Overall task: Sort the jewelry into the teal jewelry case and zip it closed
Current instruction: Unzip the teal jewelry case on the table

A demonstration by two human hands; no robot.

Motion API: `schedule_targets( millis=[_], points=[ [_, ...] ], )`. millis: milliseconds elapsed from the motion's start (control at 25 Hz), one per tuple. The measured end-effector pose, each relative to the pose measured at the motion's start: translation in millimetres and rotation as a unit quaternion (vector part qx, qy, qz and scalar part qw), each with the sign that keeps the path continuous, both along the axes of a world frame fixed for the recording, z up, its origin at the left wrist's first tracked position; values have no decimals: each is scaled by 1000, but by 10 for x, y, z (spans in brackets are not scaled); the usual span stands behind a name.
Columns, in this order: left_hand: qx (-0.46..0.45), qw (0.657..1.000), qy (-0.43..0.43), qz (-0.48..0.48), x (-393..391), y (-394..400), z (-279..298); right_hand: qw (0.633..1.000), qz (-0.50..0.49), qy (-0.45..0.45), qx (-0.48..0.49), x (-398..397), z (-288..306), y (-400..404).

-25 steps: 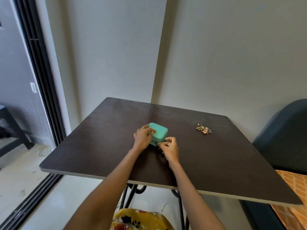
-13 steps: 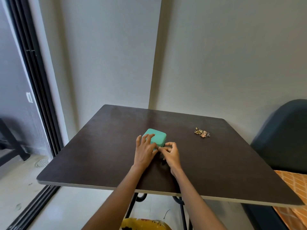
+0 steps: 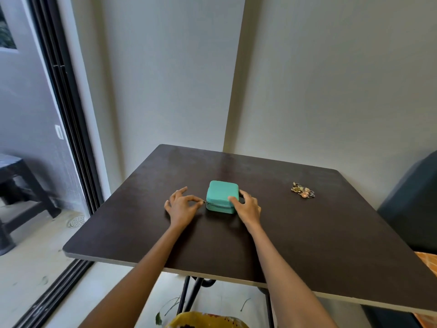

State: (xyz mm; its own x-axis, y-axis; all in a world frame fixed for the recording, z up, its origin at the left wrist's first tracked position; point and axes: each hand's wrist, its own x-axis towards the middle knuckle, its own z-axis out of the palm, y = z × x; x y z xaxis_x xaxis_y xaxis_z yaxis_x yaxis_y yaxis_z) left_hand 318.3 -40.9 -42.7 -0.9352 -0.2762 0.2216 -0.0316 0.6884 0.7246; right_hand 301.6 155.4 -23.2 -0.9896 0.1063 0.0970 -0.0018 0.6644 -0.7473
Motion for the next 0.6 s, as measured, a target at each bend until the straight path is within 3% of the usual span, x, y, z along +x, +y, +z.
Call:
schedule_targets(
  millis=[200, 360, 600],
  points=[
    [-7, 999, -37, -5, -399, -117, 20, 998, 46, -8, -34, -220, -61, 56],
    [29, 999, -18, -1, -832, -129, 49, 995, 84, -25, -49, -403, -163, 107],
    [-1, 991, -58, -120, -1124, 42, 133, 991, 116, -14, -57, -389, -138, 144]
  ],
)
